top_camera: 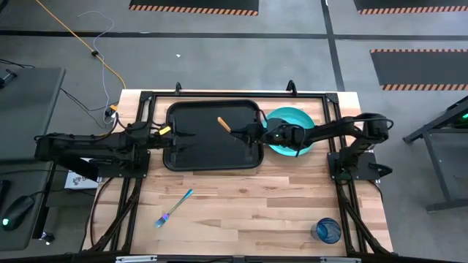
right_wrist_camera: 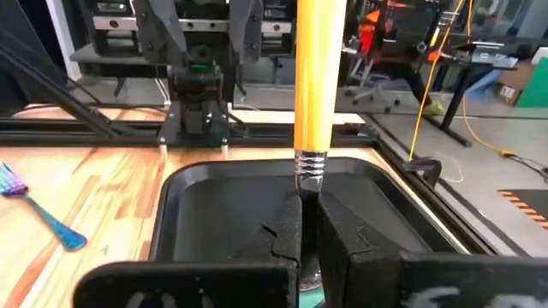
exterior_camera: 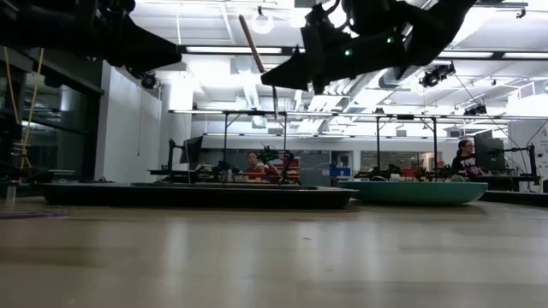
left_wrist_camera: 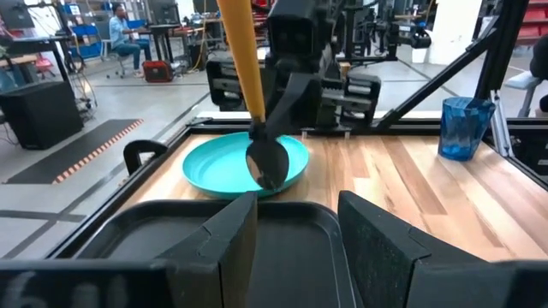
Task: Pick and place plate/cup/fork/spoon on tray
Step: Put the yellow spoon on the black serving tray
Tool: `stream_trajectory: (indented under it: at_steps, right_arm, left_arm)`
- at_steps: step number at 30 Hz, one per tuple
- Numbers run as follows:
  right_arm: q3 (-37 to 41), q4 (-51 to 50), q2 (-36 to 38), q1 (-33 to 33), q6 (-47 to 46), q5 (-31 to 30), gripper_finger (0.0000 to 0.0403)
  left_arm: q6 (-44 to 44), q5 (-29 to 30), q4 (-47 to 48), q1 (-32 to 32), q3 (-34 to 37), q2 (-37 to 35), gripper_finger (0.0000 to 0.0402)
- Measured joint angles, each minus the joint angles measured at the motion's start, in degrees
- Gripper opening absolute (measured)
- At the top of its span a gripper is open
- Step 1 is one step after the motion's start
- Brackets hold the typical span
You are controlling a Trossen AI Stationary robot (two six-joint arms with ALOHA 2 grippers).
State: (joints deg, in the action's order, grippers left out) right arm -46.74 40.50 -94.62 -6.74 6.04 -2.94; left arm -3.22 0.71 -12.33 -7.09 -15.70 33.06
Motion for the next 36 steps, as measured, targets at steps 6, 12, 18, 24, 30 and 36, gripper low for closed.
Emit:
stream_trajectory:
  at_steps: [6, 12, 18, 24, 30, 36]
  right_arm:
    - [0.00, 2.27, -0.77, 0.00, 0.02, 0.02, 0.0000]
    - [0.00, 2.16, -0.77, 0.15, 0.05, 0.04, 0.0000]
    - [0.00, 2.20, -0.77, 0.15, 0.22, 0.12, 0.0000]
    - [0.00, 2.20, -0.77, 0.15, 0.20, 0.50, 0.0000]
    - [0.00, 2.19, -0.77, 0.15, 0.20, 0.55, 0.0000]
    - [0.00, 2.18, -0.77, 0.15, 0.20, 1.16, 0.0000]
  left_arm:
    - [-0.03, 0.02, -1.28, 0.00, 0.00, 0.20, 0.0157]
    - [-0.03, 0.15, -1.28, 0.00, 0.00, 0.20, 0.0157]
    - [-0.05, 2.34, -1.30, 0.00, 0.00, 0.20, 0.0157]
    - [-0.05, 2.58, -1.28, 0.00, 0.00, 0.20, 0.0157]
    - [-0.05, 2.58, -1.28, 0.00, 0.00, 0.20, 0.0157]
    - [-0.03, 2.56, -1.28, 0.00, 0.00, 0.20, 0.0157]
